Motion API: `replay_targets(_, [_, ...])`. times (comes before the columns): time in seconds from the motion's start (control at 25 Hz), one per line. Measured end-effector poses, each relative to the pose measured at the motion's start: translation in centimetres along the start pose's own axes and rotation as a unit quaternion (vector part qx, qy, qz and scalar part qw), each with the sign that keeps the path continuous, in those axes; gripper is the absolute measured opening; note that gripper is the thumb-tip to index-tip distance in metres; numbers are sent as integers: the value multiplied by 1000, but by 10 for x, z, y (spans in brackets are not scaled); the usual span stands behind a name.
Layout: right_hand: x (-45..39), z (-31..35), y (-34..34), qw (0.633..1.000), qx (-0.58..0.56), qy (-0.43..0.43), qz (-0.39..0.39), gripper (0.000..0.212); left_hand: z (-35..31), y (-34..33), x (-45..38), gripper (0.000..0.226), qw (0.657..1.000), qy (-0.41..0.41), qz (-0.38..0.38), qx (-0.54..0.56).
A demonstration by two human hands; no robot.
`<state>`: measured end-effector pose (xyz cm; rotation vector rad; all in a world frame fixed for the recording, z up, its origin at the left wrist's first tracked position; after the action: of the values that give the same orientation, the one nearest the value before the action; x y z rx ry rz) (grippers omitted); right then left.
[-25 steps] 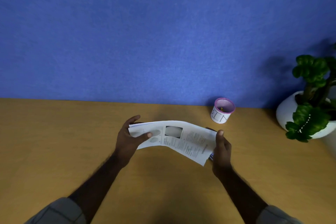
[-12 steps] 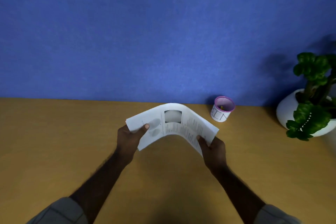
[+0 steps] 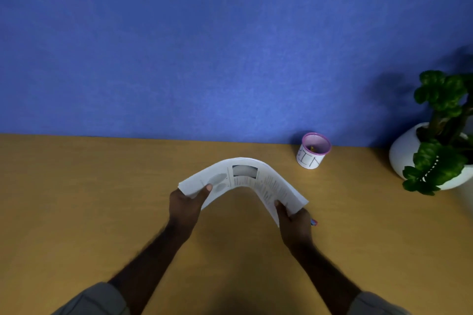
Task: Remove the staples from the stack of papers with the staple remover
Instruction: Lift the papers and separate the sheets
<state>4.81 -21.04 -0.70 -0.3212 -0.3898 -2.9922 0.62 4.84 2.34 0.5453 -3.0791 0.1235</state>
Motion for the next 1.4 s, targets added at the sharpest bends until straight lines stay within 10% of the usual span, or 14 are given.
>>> replay_targets(0.6, [-29, 30, 33, 992, 0, -34, 122, 8, -16, 26, -32, 19, 987, 128, 78, -65])
replay_targets(0.96, [-36, 53, 37, 910, -357, -134, 163, 50, -31, 42, -43, 37, 971, 154, 109, 146])
replay_targets(1.2, [-10, 78, -21, 884, -357, -59, 296, 49, -28, -4, -21, 41, 957, 141, 82, 238])
replay_targets(1.4, [-15, 96, -37, 901, -391, -25, 184, 44, -33, -30, -9, 42, 950, 172, 74, 250])
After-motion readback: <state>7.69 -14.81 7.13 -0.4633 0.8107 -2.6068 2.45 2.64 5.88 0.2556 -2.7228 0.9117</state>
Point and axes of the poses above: each hand's wrist, its own x-axis away from the middle knuckle, its own y-axis out of the back of the hand, z = x × y, the point moved 1 cm from there along -x, towards the middle knuckle, and after that the axes turned 10 degrees about z, right-handed, at the moved point
